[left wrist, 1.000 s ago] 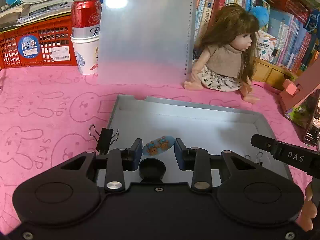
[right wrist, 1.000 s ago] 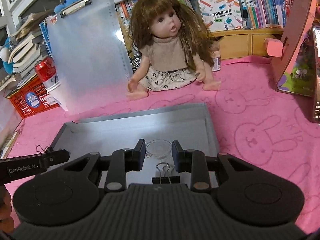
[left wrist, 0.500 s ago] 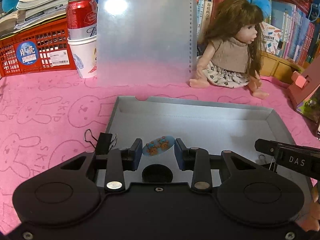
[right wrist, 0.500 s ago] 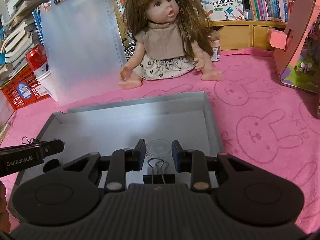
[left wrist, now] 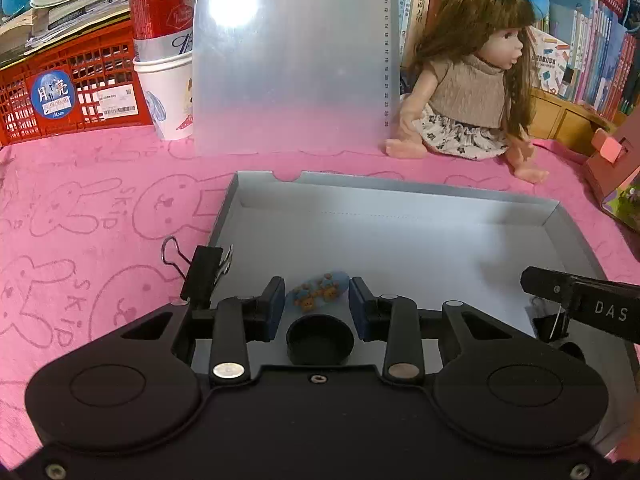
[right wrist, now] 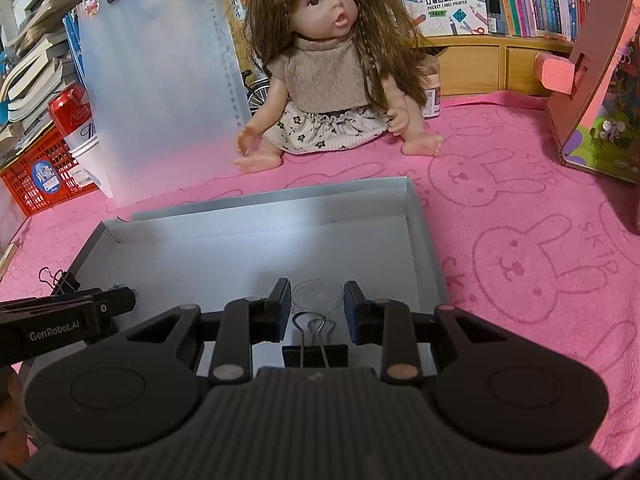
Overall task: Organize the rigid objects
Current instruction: 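Carry the hair clip and clear dish over the white box and lower both tools, then open the left tool to drop the hair clip while the right releases the dish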
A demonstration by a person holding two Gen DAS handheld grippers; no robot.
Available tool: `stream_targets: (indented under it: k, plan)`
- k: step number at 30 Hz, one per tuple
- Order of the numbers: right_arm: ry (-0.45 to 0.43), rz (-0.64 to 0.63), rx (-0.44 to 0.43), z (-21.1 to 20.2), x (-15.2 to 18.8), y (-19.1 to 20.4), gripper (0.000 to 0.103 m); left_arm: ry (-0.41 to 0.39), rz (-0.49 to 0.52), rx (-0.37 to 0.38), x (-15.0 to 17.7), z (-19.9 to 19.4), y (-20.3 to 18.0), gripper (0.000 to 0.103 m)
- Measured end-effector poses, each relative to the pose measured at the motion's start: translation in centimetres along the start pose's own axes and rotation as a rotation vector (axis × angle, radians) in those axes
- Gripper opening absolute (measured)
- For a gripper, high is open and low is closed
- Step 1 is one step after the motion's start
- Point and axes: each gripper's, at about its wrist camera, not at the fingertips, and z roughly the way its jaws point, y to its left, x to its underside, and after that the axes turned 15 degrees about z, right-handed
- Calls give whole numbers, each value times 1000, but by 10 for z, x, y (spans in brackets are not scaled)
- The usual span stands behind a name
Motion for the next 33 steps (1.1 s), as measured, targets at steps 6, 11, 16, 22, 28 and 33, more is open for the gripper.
stream_targets:
  k: [6,11,16,22,28,33]
  plan:
    - [-1,4,2,0,0,-1,34,-3,10,-6,0,0,-2,33]
    - [-10,8,-3,-1,0,-1,37,-1,17,-11,1,-1,-3,37]
    - [-41,19,-23,-10,0,-4,54,-10,5,-10,2,-8,0,44]
    - [-82,-2,-39,-27,2,-2,66,-71,32,-38,5,-31,-3,61]
    - [-155,-41,-68,-57,10,-1,80,-147,74,-34,12,-64,-10,71]
    - [-224,-80,-83,-87,20,-7,85,-204,116,-14,25,-95,-16,74]
